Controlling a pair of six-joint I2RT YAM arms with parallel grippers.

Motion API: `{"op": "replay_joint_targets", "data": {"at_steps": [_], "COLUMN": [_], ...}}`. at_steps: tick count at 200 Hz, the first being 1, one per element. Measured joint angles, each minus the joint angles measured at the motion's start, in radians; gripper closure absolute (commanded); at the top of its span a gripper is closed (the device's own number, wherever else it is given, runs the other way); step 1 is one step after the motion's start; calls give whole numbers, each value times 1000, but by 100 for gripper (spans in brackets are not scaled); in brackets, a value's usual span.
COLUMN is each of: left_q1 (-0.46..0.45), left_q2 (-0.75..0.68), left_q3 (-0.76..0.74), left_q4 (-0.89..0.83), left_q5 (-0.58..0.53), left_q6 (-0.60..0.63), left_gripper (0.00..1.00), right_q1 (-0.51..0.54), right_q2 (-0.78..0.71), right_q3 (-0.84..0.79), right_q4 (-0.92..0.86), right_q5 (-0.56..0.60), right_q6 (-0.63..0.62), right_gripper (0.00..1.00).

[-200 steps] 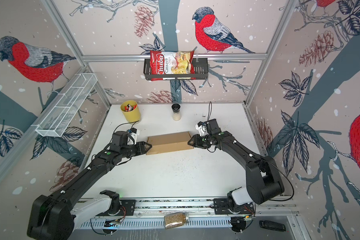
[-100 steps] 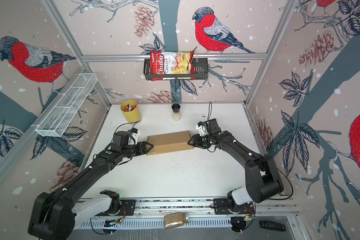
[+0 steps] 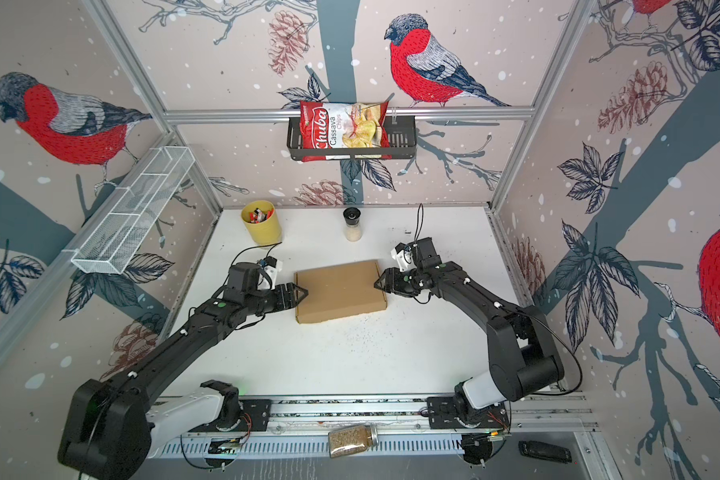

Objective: Fold the paper box

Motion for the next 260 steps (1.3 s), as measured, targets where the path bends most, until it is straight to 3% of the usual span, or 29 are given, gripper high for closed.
{"op": "replay_joint_targets", "data": {"at_steps": [80,148,260], "left_q1": [3,4,10], "left_q2": [145,301,427], "left_q3": [-25,-15,82], "left_q4": [160,382,440], "left_q5": [-65,-39,-70], "left_q6": [-20,-26,8], "left_gripper": [34,36,34], "right_q1": [27,62,48], "right_q2": [159,220,283], "right_q3": [66,106,148], "right_q4": [18,62,90], "right_q5": [161,185,187], "right_q6": [-49,-38,4], "right_gripper": [43,44,42]}}
